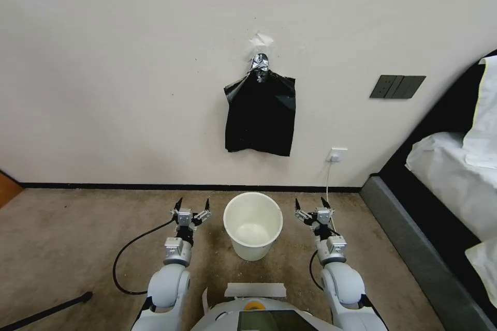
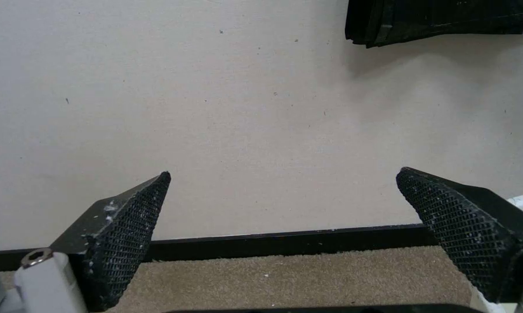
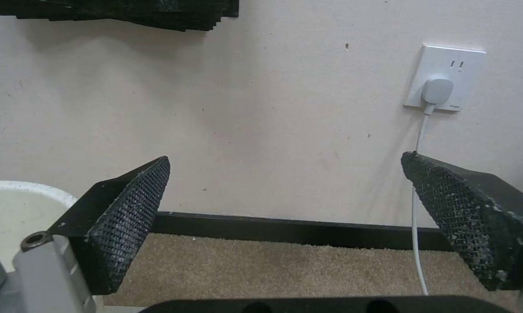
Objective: Place a trash bag onto the trash bin.
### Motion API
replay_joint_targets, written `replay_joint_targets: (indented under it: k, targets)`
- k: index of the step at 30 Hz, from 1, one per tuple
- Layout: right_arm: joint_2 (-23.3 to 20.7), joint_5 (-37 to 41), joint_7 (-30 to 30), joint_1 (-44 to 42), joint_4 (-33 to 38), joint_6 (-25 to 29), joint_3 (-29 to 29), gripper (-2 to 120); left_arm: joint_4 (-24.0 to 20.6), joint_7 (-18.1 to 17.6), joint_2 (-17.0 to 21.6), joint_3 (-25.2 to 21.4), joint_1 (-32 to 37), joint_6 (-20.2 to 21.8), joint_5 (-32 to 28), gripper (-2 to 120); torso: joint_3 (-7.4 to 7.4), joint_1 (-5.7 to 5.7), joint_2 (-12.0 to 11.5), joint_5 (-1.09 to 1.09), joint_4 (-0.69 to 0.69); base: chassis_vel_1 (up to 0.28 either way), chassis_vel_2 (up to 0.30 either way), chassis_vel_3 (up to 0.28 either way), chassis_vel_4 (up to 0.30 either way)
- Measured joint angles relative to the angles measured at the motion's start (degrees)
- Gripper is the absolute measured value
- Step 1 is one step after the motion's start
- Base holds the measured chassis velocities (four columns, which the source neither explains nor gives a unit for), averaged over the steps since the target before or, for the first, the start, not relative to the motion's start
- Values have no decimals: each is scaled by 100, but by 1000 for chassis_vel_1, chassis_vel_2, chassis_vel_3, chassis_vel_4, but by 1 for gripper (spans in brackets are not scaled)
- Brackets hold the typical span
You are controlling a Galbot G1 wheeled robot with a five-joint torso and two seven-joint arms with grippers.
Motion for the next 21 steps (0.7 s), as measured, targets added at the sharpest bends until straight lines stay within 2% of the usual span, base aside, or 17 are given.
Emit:
replay_joint_targets:
  k: [21]
  targets:
    - [0,0,0,0,0,0,0,100,0,0,0,0,0,0,0,100,0,0,0,0,0,0,0,0,0]
